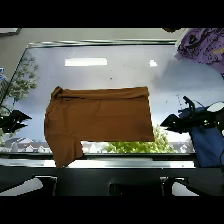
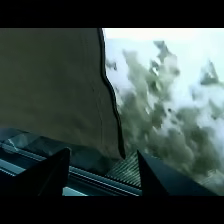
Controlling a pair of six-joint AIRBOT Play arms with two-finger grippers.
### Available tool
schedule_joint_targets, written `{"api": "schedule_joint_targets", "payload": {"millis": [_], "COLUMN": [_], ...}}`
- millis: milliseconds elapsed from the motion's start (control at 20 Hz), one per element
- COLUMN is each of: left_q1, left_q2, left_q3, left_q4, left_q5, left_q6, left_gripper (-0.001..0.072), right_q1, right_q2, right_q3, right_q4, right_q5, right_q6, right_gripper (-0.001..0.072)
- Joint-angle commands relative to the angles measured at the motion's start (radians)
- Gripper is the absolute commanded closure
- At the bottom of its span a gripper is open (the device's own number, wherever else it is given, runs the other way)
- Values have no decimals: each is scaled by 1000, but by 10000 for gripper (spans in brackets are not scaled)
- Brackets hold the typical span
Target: Fold the clothes and pants, and hang the long-sleeved shirts on hangers.
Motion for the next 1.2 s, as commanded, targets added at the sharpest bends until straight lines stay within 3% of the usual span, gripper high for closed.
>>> {"api": "schedule_joint_targets", "payload": {"millis": [0, 400, 650, 750, 850, 950, 1150], "left_q1": [4, 4, 4, 4, 4, 6, 27], "left_q2": [5, 5, 5, 5, 5, 5, 8], "left_q3": [-16, -16, -16, -16, -16, -16, -29], "left_q4": [-2, -2, -2, -2, -2, -2, 58], "left_q5": [19, 19, 19, 19, 19, -7, -52], "left_q6": [14, 14, 14, 14, 14, 13, 14], "left_gripper": [161, 161, 161, 161, 161, 161, 161], "right_q1": [-13, -6, 130, 141, 138, 138, 138], "right_q2": [-18, -88, -88, -87, -87, -87, -87], "right_q3": [-119, -211, -230, -230, -229, -229, -229], "right_q4": [84, 135, 133, 134, 118, 105, 102], "right_q5": [-71, -108, -172, -167, -160, -151, -138], "right_q6": [-85, -140, -107, -74, -64, -45, -38], "right_gripper": [212, 212, 215, 292, 428, 609, 679]}}
